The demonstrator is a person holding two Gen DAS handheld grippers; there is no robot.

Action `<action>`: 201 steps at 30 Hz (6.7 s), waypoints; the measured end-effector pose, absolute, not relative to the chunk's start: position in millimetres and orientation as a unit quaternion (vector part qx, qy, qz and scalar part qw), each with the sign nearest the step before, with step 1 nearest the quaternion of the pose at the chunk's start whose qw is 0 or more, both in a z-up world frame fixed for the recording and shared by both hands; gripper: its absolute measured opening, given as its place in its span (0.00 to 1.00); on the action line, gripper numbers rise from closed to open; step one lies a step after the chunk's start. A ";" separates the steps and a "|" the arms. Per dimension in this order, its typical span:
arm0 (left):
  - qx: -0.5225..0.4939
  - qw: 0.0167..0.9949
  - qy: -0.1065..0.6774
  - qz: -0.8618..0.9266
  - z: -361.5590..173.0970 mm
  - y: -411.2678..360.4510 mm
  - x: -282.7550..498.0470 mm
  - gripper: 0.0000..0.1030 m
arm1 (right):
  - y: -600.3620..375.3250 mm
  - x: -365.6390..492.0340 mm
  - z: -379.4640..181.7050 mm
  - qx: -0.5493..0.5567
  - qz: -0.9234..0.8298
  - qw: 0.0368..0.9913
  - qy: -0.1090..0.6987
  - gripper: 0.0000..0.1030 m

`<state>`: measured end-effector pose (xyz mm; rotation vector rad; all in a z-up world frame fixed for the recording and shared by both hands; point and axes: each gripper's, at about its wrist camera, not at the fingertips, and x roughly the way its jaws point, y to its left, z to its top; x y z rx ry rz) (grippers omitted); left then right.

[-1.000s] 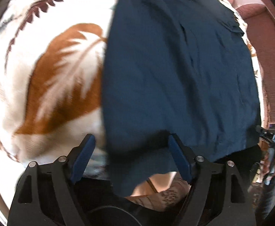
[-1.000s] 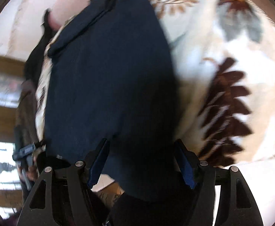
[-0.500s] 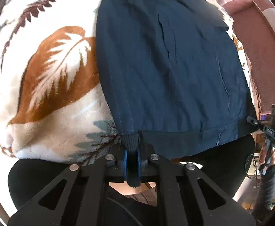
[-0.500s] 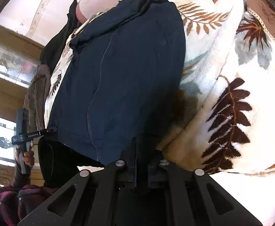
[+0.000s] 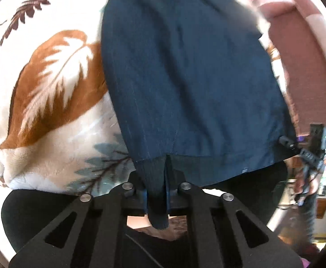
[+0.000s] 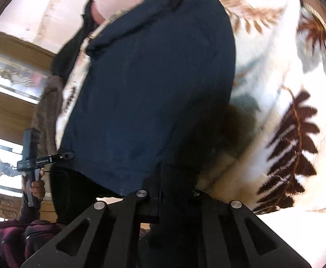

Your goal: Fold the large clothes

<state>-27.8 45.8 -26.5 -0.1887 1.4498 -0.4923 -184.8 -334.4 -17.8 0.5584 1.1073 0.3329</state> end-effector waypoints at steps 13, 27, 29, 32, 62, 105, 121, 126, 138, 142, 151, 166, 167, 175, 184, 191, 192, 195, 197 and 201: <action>-0.226 0.779 0.530 -0.248 51.8 85.6 26.1 0.07 | -360.2 -163.1 62.7 0.322 0.208 0.865 0.324 0.05; -0.241 0.819 0.492 -0.170 61.6 80.8 160.9 0.03 | -382.8 -22.4 75.0 0.357 0.185 0.869 0.288 0.05; -0.237 0.821 0.494 -0.160 60.0 76.7 182.0 0.03 | -386.7 4.2 73.9 0.366 0.184 0.868 0.281 0.05; -0.234 0.823 0.497 -0.148 54.3 67.5 217.7 0.03 | -392.0 38.4 71.7 0.377 0.177 0.867 0.273 0.05; -0.242 0.811 0.520 -0.114 25.5 67.4 340.6 0.31 | -484.3 139.7 -11.9 0.506 -0.009 0.822 0.262 0.67; -0.097 0.813 0.569 -0.081 -17.2 -38.0 238.9 0.48 | -357.3 64.6 20.3 0.318 -0.024 0.914 0.251 0.47; -0.077 0.823 0.556 -0.084 -23.8 -56.2 232.7 0.65 | -298.3 137.3 -20.5 0.278 0.085 0.866 0.406 0.52; -0.082 0.818 0.561 -0.099 -19.3 -51.3 230.9 0.66 | -302.6 140.5 -17.3 0.296 0.095 0.866 0.391 0.53; -0.286 0.788 0.537 -0.094 0.1 66.5 271.3 0.66 | -301.9 149.9 -21.7 0.321 0.123 0.852 0.394 0.62; -0.305 0.768 0.552 -0.107 -17.0 70.1 274.0 0.67 | -300.2 148.2 -25.1 0.313 0.118 0.852 0.403 0.62; -0.281 0.751 0.569 -0.182 -29.6 13.7 261.1 0.79 | -295.6 149.5 -34.0 0.316 0.112 0.846 0.415 0.63; -0.244 0.798 0.511 -0.205 56.7 -43.7 224.8 0.13 | -314.2 122.5 -21.3 0.343 0.114 0.845 0.394 0.64; -0.239 0.800 0.507 -0.213 63.4 -52.9 220.9 0.13 | -316.4 120.8 -20.4 0.343 0.112 0.846 0.393 0.64; -0.197 0.809 0.496 -0.246 91.8 -114.8 209.0 0.08 | -333.0 106.3 -9.8 0.339 0.097 0.854 0.383 0.64; -0.199 0.793 0.521 -0.247 78.0 -154.3 207.3 0.07 | -366.3 88.5 -12.8 0.362 0.087 0.848 0.376 0.64; -0.209 0.761 0.554 -0.264 54.4 -191.6 209.9 0.02 | -381.9 83.8 -20.3 0.386 0.083 0.839 0.374 0.62; -0.201 0.757 0.562 -0.266 45.9 -201.0 209.9 0.02 | -383.1 83.7 -21.0 0.388 0.083 0.838 0.375 0.62; -0.200 0.738 0.589 -0.262 21.2 -208.9 211.1 0.02 | -385.6 84.4 -24.9 0.395 0.081 0.834 0.376 0.62; -0.218 0.714 0.614 -0.256 -0.3 -204.8 213.2 0.02 | -386.5 85.0 -26.1 0.402 0.082 0.831 0.376 0.62; -0.255 0.686 0.623 -0.278 -5.6 -186.6 206.0 0.03 | -388.3 85.8 -27.3 0.411 0.084 0.827 0.373 0.62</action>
